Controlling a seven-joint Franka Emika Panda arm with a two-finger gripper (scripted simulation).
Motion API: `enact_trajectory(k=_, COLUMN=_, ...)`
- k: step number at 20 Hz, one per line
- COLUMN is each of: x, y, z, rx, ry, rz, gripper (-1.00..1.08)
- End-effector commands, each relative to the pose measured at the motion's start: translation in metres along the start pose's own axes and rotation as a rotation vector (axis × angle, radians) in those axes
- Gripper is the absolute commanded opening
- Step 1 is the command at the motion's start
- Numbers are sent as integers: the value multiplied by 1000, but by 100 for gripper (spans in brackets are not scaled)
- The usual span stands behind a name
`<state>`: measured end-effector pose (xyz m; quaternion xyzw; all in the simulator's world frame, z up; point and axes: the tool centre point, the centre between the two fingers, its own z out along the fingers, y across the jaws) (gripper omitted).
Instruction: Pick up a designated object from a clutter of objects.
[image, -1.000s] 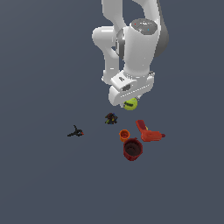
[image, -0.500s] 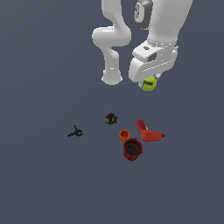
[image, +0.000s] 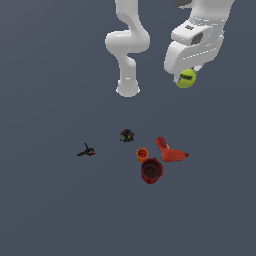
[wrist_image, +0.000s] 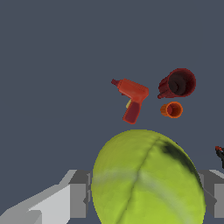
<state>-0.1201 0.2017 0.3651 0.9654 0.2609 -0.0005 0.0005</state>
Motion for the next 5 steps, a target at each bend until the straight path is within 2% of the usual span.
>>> enact_trajectory(k=1, x=1, y=-6, z=-8, rx=0, ry=1, rz=2, gripper=-100)
enact_trajectory(k=5, x=1, y=-10, z=-11, rx=0, ry=1, rz=2, gripper=-100)
